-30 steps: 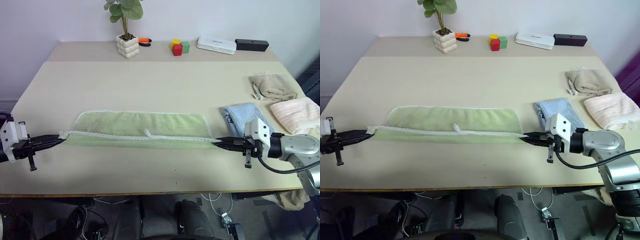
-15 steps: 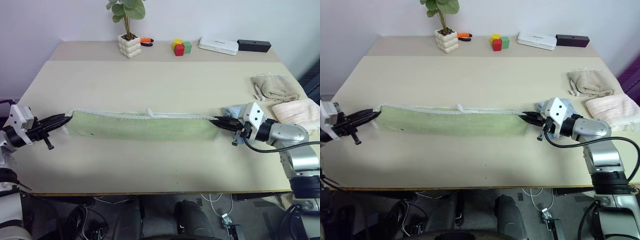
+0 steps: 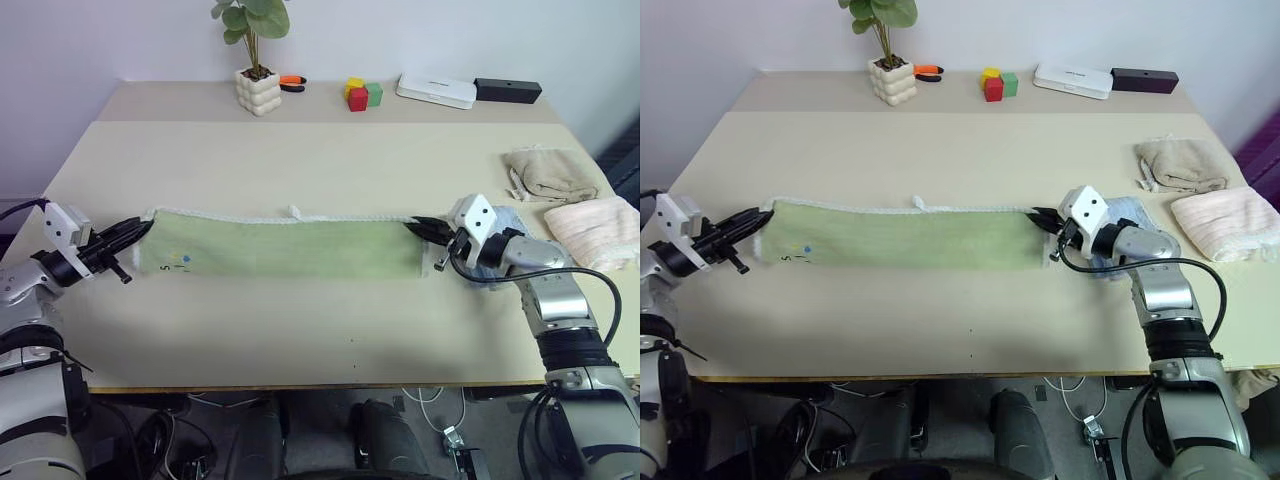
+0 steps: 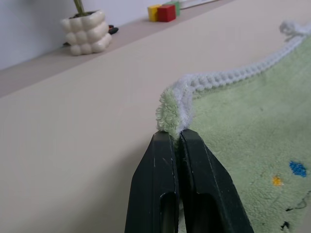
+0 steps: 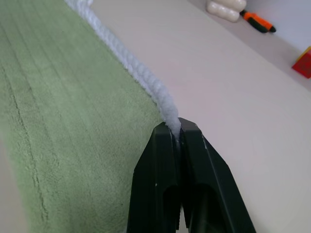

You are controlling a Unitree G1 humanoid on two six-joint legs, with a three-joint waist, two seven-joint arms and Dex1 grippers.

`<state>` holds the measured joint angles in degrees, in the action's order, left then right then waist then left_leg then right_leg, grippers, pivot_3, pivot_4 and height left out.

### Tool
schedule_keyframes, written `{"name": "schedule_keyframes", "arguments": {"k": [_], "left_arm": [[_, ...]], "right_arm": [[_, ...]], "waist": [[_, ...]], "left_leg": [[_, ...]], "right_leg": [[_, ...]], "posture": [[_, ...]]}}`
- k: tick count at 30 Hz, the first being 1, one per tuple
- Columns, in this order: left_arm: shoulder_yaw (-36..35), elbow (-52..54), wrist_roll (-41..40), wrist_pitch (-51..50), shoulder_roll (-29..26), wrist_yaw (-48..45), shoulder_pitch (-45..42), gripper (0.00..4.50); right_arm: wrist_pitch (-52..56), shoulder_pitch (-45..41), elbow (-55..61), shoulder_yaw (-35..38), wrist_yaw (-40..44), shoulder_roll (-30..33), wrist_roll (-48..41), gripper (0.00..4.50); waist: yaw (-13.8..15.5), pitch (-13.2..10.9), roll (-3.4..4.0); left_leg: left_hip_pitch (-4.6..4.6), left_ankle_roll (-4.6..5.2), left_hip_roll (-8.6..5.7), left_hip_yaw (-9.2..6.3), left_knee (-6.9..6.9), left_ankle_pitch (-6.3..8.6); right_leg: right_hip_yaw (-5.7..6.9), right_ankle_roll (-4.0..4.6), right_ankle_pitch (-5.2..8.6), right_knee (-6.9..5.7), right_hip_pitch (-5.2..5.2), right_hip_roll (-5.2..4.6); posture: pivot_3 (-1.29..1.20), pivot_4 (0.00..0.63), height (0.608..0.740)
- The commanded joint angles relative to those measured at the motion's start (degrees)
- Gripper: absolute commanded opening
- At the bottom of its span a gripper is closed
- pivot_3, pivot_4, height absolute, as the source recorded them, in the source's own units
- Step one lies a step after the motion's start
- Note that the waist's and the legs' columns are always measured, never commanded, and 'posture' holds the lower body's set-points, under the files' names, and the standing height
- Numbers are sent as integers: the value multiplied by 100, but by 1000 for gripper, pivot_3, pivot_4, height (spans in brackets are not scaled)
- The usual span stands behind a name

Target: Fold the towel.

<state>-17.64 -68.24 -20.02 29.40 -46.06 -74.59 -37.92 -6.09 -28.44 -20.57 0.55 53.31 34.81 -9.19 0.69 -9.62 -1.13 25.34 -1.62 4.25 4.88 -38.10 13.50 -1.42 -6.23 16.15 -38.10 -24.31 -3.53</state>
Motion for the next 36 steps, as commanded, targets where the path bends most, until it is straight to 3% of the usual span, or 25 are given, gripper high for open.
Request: {"name": "schedule_keyframes", "arguments": {"k": [1, 19, 20, 23, 29, 30, 35, 36], "left_arm": [[-84, -20, 106, 42, -44, 205, -198, 0], [174, -124, 788, -377, 151, 1024, -218, 0], [192, -133, 831, -464, 154, 1084, -217, 0], [252, -88, 920, -401, 173, 1115, -189, 963], [158, -31, 846, -423, 121, 1239, -287, 3999], [102, -12, 768, -511, 114, 1187, -313, 4456], [-323, 145, 261, -1136, 42, 1040, -495, 4456], [-451, 229, 76, -1576, 22, 975, -542, 4177]], "right_arm": [[-310, -165, -230, -24, -126, -52, 165, 46], [-327, -109, -486, -228, -223, -148, 407, 46], [-131, -105, -458, -211, -80, -174, 253, 292], [-152, -110, -410, -214, -140, -194, 309, 1334], [-196, -240, -473, -139, -342, -211, 372, 4414], [-210, -259, -475, -137, -393, -208, 392, 4500], [299, -276, -32, 32, -176, -235, -145, 4500], [461, -316, 101, 161, -313, -279, -285, 4234]], "waist": [[-4, 0, 0], [-36, 0, 1], [-36, 0, 1], [-31, 0, 1], [-31, 0, 1], [-31, 0, 1], [-33, 0, 1], [-41, 0, 1]], "left_leg": [[0, 0, 0, 0, 0, 0], [-1, 0, 0, 0, 2, 0], [-1, 0, 0, 0, 2, 0], [0, 0, 0, 0, 2, 0], [0, 0, 0, 0, 2, 0], [-1, 0, 0, 0, 2, 0], [0, 0, 0, 0, 2, 0], [0, 0, 0, 0, 2, 0]], "right_leg": [[0, 0, 0, 0, 0, 0], [0, 0, 0, 0, -1, 1], [0, 0, 0, 0, -1, 1], [0, 0, 0, 0, -1, 1], [0, 0, 0, 0, -1, 0], [0, 0, 0, 0, -1, 0], [0, 0, 0, 0, -1, 1], [0, 0, 0, 0, -1, 1]], "posture": [[0, 150, 735], [0, 150, 735], [0, 150, 735], [0, 150, 735], [0, 150, 735], [0, 150, 735], [0, 150, 735], [0, 150, 735]]}}
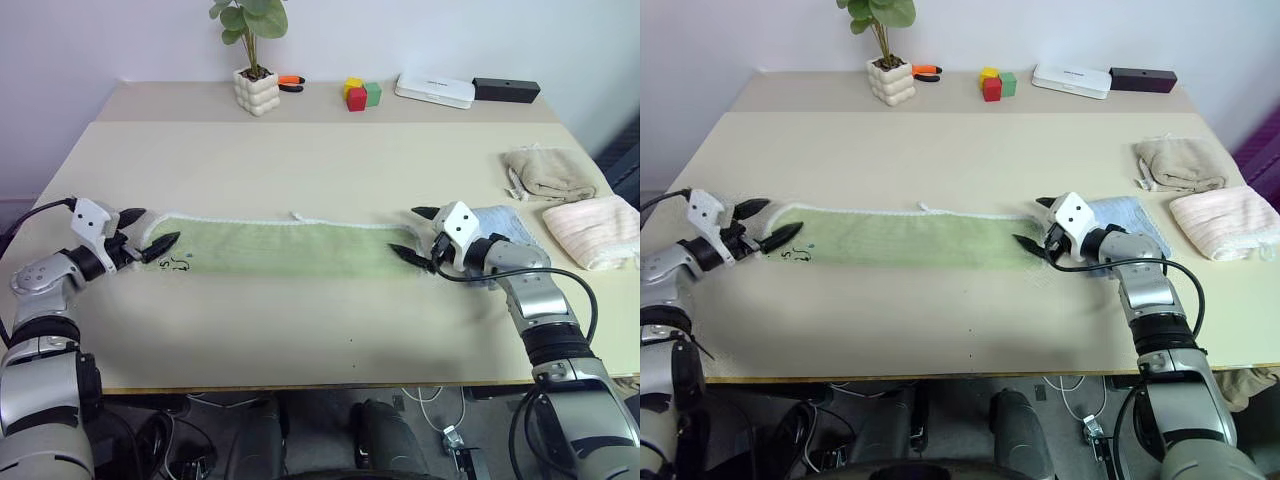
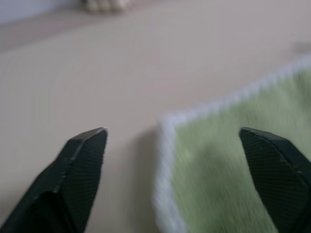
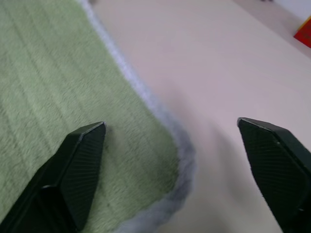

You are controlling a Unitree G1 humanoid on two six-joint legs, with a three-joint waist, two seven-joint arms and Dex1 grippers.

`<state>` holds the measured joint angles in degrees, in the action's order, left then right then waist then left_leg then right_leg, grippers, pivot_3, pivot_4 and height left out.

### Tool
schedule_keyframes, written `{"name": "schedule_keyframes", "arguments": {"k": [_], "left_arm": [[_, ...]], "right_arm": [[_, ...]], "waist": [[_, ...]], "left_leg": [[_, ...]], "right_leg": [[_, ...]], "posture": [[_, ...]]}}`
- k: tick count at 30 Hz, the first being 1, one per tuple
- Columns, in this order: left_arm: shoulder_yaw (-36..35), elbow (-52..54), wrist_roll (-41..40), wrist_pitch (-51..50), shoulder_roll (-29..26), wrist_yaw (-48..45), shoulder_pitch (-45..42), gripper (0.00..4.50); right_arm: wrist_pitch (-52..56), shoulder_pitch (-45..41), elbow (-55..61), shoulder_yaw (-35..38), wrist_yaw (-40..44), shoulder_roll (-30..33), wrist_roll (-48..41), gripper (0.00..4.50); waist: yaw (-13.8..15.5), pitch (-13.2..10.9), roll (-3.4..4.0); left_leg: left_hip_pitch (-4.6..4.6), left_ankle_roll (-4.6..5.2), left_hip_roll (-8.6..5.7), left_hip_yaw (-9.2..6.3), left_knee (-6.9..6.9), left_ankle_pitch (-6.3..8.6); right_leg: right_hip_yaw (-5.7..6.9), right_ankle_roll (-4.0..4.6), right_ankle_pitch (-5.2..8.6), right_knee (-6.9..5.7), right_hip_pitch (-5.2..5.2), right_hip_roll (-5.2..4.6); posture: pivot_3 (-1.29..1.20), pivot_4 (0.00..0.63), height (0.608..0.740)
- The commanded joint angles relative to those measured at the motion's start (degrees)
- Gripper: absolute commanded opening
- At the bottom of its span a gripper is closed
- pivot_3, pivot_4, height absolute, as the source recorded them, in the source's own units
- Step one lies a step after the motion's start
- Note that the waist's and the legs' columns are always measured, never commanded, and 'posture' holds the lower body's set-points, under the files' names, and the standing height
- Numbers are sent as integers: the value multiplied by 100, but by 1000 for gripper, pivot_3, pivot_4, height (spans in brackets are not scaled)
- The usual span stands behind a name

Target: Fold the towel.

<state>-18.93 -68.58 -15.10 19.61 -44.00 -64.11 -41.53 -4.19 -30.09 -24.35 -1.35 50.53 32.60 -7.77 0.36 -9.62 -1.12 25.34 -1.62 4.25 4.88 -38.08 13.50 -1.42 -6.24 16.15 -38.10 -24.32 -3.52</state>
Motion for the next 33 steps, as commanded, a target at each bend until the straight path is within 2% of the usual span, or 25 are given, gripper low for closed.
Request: {"name": "schedule_keyframes", "arguments": {"k": [1, 3, 5, 6, 9, 13, 17, 20, 24, 28, 33], "left_arm": [[-404, 381, -536, -878, -187, -69, -193, 3913], [-591, 867, -797, -1242, -40, 202, -164, 3182], [-671, 1546, -1018, -1641, 180, 486, -21, 2186], [-676, 1967, -1142, -1867, 321, 587, 92, 1542], [-595, 3001, -1303, -2426, 668, 985, 410, 119], [-412, 3787, -1317, -2806, 1115, 1368, 725, 49], [-471, 4359, -1679, -3304, 1977, 2107, 990, 49], [-353, 4572, -1600, -3389, 2361, 2419, 1317, 49], [-313, 4323, -1397, -3314, 2324, 2622, 1583, 49], [-396, 3892, -1223, -3045, 1877, 2516, 1609, 49], [-603, 3465, -1311, -2939, 1464, 2497, 1458, 49]], "right_arm": [[378, -170, 607, 442, -135, -89, -538, 3976], [859, -172, 1076, 700, -469, -269, -932, 3250], [1263, -111, 1527, 836, -821, -507, -1171, 2194], [1420, -53, 1771, 843, -1037, -668, -1236, 1560], [1660, 159, 2293, 742, -1705, -1201, -1161, 89], [2005, 450, 2677, 529, -2954, -2190, -860, 33], [2025, 696, 2428, 158, -3541, -2653, -380, 33], [1888, 874, 2102, 0, -3689, -2704, -87, 33], [1665, 999, 1689, 197, -3946, -2584, 102, 33], [1567, 979, 1322, 553, -4162, -2342, 133, 33], [1456, 955, 1228, 653, -4164, -2180, 103, 33]], "waist": [[-15, 0, 0], [-12, 0, 0], [-1, 0, -1], [4, 0, 0], [3, 2, -2], [-15, 2, -2], [20, 2, -2], [14, 3, -4], [-33, 3, -4], [-64, 8, -6], [-94, 10, -8]], "left_leg": [[0, 0, 0, 0, 0, 0], [0, 0, 0, -1, 0, 0], [2, 0, 1, -4, 0, 0], [1, 0, 1, -4, 0, 0], [1, -2, 1, -5, -1, -1], [1, -3, 1, -8, 0, -2], [3, -5, -3, -8, -2, -3], [3, -5, -6, -10, -3, -3], [1, -5, -6, -15, 2, -3], [-6, -6, -6, -17, 3, -3], [-6, -6, -7, -17, 5, -3]], "right_leg": [[0, 0, 0, 0, 0, 0], [0, 0, 0, -1, 0, 1], [0, 0, 0, -2, 0, 0], [0, -1, 0, -2, 1, -1], [0, -1, 0, -4, 2, -1], [0, -1, 0, -5, 1, 1], [0, 0, 0, -3, 1, -3], [0, -1, -1, -2, 5, -5], [0, 0, 0, -1, 3, -1], [1, 0, 0, -1, 12, -1], [2, 0, 0, 2, 13, -2]], "posture": [[0, 150, 735], [0, 150, 735], [0, 150, 735], [0, 150, 735], [0, 150, 735], [0, 150, 735], [0, 150, 735], [0, 150, 735], [0, 150, 735], [0, 150, 735], [0, 150, 735]]}}
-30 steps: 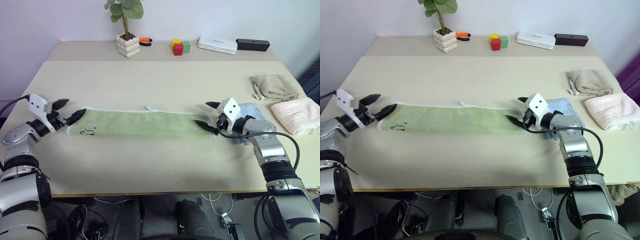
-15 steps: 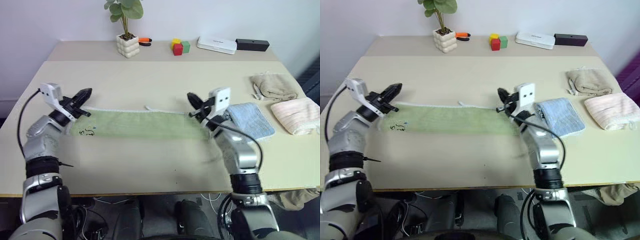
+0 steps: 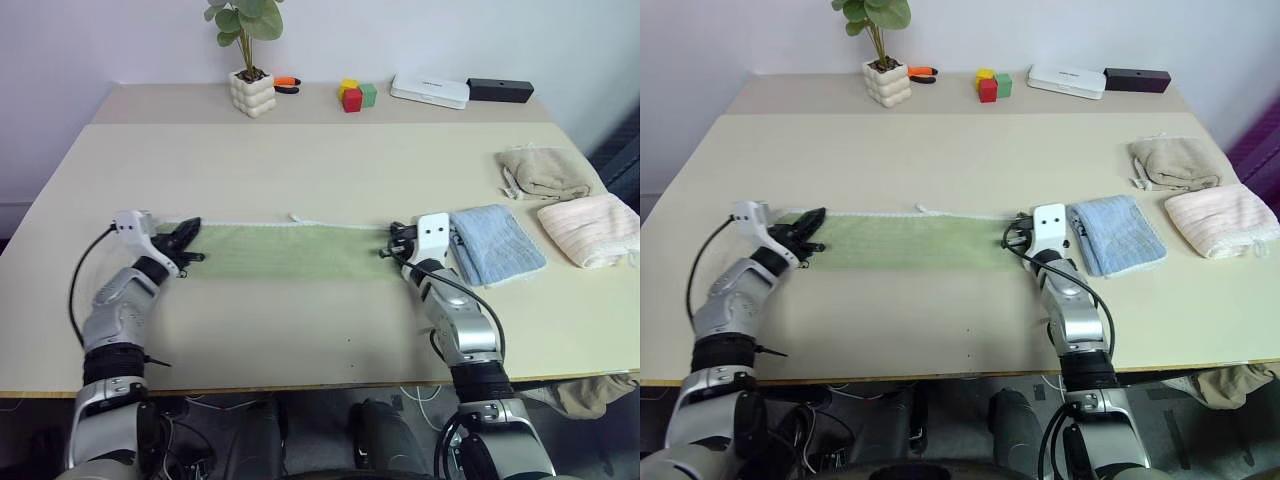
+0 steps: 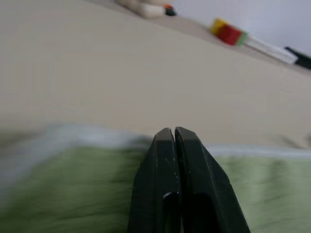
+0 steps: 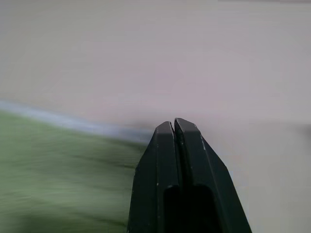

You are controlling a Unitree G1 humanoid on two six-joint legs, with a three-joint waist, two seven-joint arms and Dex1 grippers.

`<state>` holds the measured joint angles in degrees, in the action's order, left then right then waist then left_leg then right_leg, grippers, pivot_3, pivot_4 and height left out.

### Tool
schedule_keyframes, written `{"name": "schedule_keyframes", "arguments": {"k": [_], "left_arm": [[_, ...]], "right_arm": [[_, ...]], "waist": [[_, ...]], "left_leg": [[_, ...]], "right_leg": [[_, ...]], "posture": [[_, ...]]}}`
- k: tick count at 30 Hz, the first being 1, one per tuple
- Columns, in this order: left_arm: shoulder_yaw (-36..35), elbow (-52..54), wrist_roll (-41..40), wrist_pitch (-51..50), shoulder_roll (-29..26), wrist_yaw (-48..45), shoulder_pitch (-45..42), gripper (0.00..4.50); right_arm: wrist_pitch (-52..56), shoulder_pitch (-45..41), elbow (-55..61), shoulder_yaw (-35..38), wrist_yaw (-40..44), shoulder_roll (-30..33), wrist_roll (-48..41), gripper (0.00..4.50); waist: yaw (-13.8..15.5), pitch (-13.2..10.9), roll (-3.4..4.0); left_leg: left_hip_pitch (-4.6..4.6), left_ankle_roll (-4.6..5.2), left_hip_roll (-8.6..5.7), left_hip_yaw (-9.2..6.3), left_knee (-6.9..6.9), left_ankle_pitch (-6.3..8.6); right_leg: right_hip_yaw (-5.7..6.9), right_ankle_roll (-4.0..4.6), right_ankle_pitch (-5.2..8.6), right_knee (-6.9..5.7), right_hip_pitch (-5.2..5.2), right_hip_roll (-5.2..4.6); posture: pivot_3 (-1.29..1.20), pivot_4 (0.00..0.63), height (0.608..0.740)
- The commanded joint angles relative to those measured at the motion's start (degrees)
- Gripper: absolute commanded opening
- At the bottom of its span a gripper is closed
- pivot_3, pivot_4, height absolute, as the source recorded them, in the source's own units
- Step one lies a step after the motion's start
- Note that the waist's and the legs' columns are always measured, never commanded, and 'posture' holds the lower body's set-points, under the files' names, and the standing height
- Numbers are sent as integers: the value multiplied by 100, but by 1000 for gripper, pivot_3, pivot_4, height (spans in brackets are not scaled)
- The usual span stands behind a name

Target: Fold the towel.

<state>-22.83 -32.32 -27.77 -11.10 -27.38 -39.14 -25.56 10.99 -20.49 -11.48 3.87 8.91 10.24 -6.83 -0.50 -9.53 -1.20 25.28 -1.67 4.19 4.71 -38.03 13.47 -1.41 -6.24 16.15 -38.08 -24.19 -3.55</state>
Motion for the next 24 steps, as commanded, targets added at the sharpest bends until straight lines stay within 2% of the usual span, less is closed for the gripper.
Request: {"name": "schedule_keyframes", "arguments": {"k": [1, 2, 4, 7, 11, 12, 14, 17, 20, 24], "left_arm": [[-252, -202, -67, 107, -248, 6, -165, 49], [-284, -222, -104, 65, -277, 2, -183, 49], [-393, -102, -421, -241, -289, -273, -133, 0], [-242, 428, -502, -438, -272, -564, 125, 820], [-147, 938, -541, -445, -224, -728, 257, 2797], [-115, 1007, -536, -390, -239, -826, 252, 3389], [-60, 1097, -505, -275, -276, -999, 238, 4348], [96, 1222, -495, -238, -421, -1513, 277, 4431], [88, 1534, -961, -547, -645, -2399, 343, 4431], [208, 1747, -1055, -515, -926, -3212, 469, 4431]], "right_arm": [[-41, -17, -14, 165, 89, 34, -114, 33], [-35, -24, 32, 173, 152, 26, -170, 33], [-25, -38, 109, 171, 264, 15, -236, 534], [265, -88, 468, 251, 403, 86, -442, 1780], [868, -170, 1126, 492, 616, 284, -902, 3744], [1126, -197, 1324, 625, 681, 349, -1137, 4369], [1779, -228, 1706, 927, 773, 423, -1778, 4500], [2688, -159, 2151, 1294, 770, 478, -2617, 4500], [3857, 127, 2540, 1922, 740, 630, -3862, 4500], [5148, 685, 2953, 2415, 688, 906, -5595, 4500]], "waist": [[-11, 0, -1], [-11, 0, -1], [-17, 0, 0], [-33, 0, 0], [-10, 0, 0], [-4, 0, 0], [-2, 0, 0], [-16, 0, 0], [-11, 0, 0], [-16, 0, 0]], "left_leg": [[0, 0, 0, 0, 0, 0], [0, 0, 0, -1, 0, 0], [1, 0, 0, -2, 1, 0], [2, 0, 0, -1, 1, 0], [4, 0, 1, -2, 3, 0], [5, 0, 1, -2, 3, 0], [6, 0, 0, -1, 2, 0], [5, 0, 1, -2, 4, 0], [5, 1, 2, -2, 9, 0], [6, 2, 2, -2, 10, 1]], "right_leg": [[0, 0, 0, 0, 0, 0], [1, 0, 0, 0, 0, 0], [2, 0, 0, 0, 0, 0], [2, 0, 0, 1, 0, 0], [2, 0, 0, 0, -4, -1], [2, 0, 0, 1, -4, -1], [2, 0, 0, 2, -3, -3], [2, 0, 0, 2, -3, -1], [2, 1, 1, 4, -5, 1], [2, 2, 1, 8, -4, -2]], "posture": [[0, 150, 735], [0, 150, 735], [0, 150, 735], [0, 150, 735], [0, 150, 735], [0, 150, 735], [0, 150, 735], [0, 150, 735], [0, 150, 735], [0, 150, 735]]}}
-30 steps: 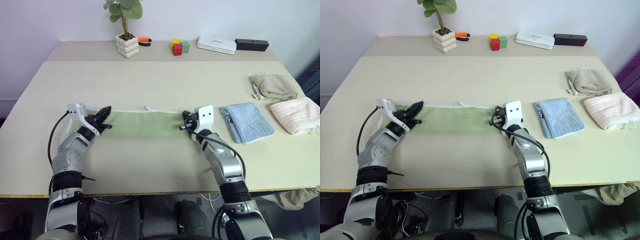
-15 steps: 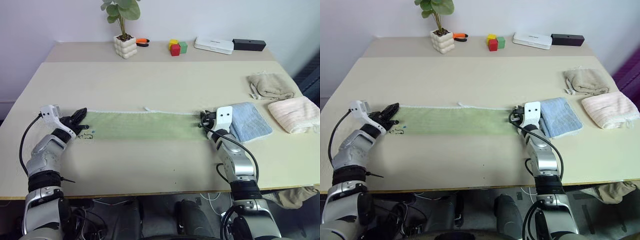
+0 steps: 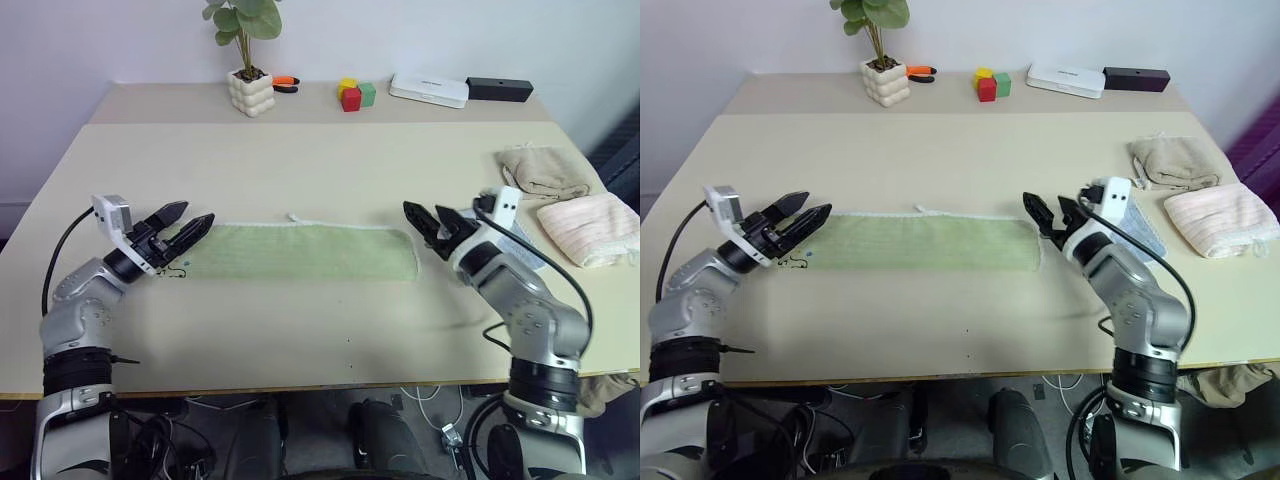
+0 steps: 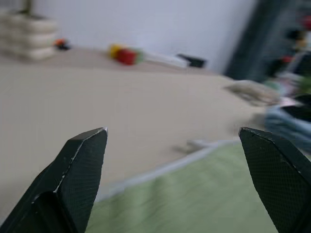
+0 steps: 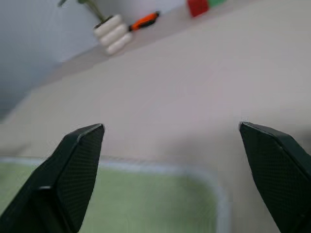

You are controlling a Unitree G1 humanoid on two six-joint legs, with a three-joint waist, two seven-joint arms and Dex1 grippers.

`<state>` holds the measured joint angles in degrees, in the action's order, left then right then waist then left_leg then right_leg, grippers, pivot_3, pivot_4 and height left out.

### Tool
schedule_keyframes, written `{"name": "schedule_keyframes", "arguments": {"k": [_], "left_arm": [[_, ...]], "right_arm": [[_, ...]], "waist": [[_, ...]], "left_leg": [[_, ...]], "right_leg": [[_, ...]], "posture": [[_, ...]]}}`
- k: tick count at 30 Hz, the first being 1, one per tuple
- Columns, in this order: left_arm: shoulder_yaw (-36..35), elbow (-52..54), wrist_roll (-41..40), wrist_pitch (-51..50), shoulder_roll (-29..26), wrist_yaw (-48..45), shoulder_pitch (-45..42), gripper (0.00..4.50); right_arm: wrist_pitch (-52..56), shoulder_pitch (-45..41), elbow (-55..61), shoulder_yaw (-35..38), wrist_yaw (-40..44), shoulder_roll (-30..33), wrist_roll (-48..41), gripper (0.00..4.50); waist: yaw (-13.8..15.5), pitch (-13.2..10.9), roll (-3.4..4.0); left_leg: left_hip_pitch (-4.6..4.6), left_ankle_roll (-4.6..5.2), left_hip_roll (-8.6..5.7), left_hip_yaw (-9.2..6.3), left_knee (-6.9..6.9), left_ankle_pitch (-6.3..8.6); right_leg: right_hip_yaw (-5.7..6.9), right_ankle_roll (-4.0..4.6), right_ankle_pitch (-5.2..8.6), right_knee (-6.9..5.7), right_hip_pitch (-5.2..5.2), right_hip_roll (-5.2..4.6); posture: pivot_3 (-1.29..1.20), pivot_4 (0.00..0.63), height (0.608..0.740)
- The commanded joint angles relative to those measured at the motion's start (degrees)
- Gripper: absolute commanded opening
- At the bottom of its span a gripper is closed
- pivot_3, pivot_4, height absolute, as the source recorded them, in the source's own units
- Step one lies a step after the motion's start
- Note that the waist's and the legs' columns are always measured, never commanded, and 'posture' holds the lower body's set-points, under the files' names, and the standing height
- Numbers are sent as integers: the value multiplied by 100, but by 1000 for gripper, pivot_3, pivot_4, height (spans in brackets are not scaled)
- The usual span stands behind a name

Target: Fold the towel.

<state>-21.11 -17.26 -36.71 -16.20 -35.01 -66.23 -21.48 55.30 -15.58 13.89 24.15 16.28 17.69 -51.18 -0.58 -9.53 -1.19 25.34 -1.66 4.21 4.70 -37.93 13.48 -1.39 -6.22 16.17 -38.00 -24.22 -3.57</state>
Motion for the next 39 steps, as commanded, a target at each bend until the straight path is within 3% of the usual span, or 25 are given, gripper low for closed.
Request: {"name": "schedule_keyframes", "arguments": {"k": [1, 8, 17, 24, 39], "left_arm": [[47, 265, -220, -51, -206, -667, 83, 4431], [235, 112, -162, -64, -442, -1402, -53, 4431], [439, -147, 42, 139, -539, -1786, -290, 4431], [379, -98, 58, 193, -468, -1691, -219, 4431], [221, 180, 26, 318, -499, -1384, 15, 4431]], "right_arm": [[868, 319, 463, 462, -99, 246, -1377, 4500], [1185, 1384, 557, 853, -991, 314, -2577, 4500], [808, 1737, 383, 367, -2223, 277, -3904, 4500], [318, 1483, -19, -47, -2781, 202, -4083, 4500], [-286, 980, -419, -598, -3043, 58, -3717, 4500]], "waist": [[-7, 0, 0], [-2, 0, 0], [-21, 0, -1], [-22, 6, -9], [-34, 12, -19]], "left_leg": [[-2, 0, 0, 0, 1, 0], [1, 5, -1, -6, 1, 3], [1, 10, -1, -9, 1, 6], [1, 11, -1, -11, 1, 6], [-1, 11, 2, -12, 1, 7]], "right_leg": [[0, 0, 0, 0, 0, 0], [1, 1, 1, 6, 3, 1], [-1, 0, 0, 8, 4, 2], [0, 0, 0, 9, 5, 2], [0, 1, 0, 8, 7, 4]], "posture": [[0, 150, 735], [0, 150, 735], [0, 150, 735], [0, 150, 735], [0, 150, 735]]}}
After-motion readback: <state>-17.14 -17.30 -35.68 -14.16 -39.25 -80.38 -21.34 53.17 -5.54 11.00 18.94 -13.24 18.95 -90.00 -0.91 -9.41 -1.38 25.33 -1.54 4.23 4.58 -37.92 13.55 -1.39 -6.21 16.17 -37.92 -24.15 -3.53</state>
